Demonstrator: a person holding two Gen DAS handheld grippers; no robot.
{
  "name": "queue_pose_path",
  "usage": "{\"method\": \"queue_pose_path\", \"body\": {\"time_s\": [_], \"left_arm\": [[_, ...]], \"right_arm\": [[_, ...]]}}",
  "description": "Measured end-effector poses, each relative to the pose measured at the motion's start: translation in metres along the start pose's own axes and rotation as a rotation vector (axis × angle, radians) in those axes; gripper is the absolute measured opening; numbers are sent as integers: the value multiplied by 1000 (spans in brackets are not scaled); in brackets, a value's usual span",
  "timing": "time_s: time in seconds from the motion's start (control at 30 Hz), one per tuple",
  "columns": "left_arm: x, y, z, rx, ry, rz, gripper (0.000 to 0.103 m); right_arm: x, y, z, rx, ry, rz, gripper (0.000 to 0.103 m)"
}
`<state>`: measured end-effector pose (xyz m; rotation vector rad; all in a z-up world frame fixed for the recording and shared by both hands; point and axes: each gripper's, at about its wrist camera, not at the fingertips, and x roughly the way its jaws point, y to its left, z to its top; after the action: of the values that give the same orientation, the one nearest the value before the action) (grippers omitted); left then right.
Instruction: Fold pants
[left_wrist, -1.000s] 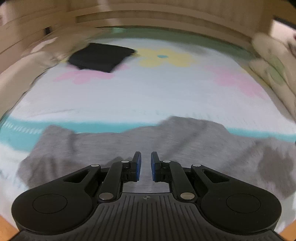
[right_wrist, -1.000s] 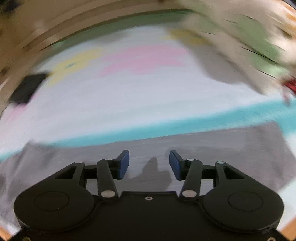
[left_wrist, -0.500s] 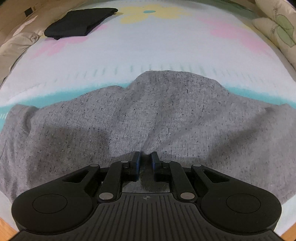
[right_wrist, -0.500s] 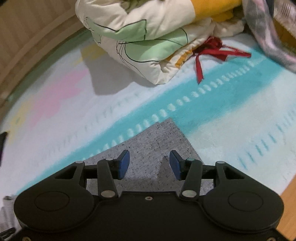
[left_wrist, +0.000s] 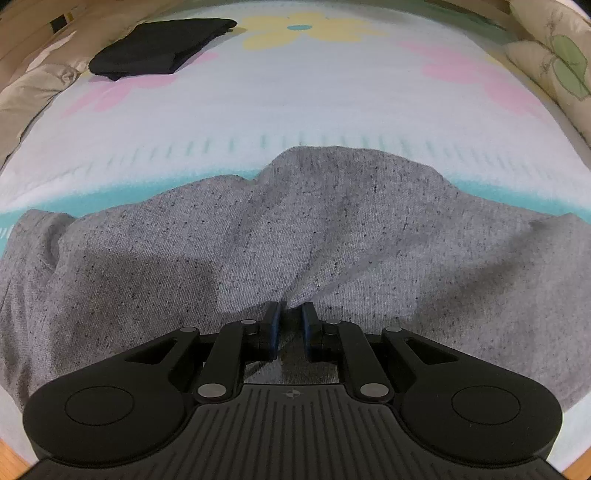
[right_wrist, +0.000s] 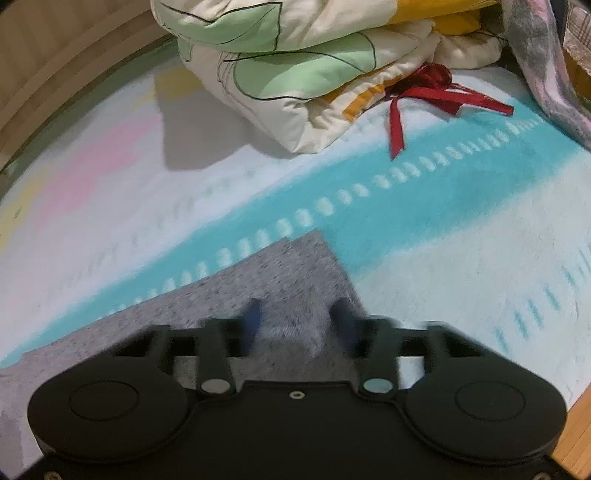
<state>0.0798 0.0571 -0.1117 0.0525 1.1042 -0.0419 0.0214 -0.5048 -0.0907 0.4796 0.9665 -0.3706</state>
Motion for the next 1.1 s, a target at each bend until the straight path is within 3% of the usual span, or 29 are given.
{"method": "queue_pose_path", "body": {"time_s": [0.13,0.23,0.3,0.33,0.4,0.43,0.47,0.53,0.63,0.7,0.73,0.77,0.83,0.93,1.0,1.1], "left_arm": [[-5,4,-1,-29,-18,-29,12],[-7,4,-1,-12,-23,-30,12],[-7,3,-2,-3,-21,-27,12],[-7,4,-3,-6,-19,-30,12],[-6,8,-3,-29,-18,-46,12],[-6,10,-2,-41,-15,-55,12],[-9,11,-2,-51,-14,-63,12],[-10,15,-2,-63,-14,-76,12],[-14,21,-4,-79,-25,-94,12],[-17,24,-5,-88,-35,-98,12],[-19,26,-5,-94,-43,-99,12],[-22,27,-4,-100,-53,-100,12],[-27,29,-3,-114,-81,-97,12],[-42,33,2,-115,-141,-84,12],[-49,41,4,-137,-180,-71,12],[-51,61,6,-175,-175,-38,12]], "right_arm": [[-18,20,1,-113,-65,-96,6],[-6,2,2,-18,-16,-122,6],[-2,2,-1,-23,-11,-127,11],[-4,3,-1,-26,-14,-118,21],[-7,-6,-2,12,-20,-81,52],[-9,-12,-2,35,-25,-73,84],[-10,-19,-3,67,-40,-75,96],[-10,-27,-4,98,-40,-77,88],[-1,-39,-6,138,21,16,74],[0,-35,-9,117,15,6,64],[0,-30,-9,88,16,-9,45],[-2,-24,-9,69,19,-8,14],[-7,-11,-8,71,20,13,15],[-21,16,-8,-21,-31,-151,10],[-20,16,-8,11,-29,-189,10],[0,17,-12,10,32,-245,11]]}}
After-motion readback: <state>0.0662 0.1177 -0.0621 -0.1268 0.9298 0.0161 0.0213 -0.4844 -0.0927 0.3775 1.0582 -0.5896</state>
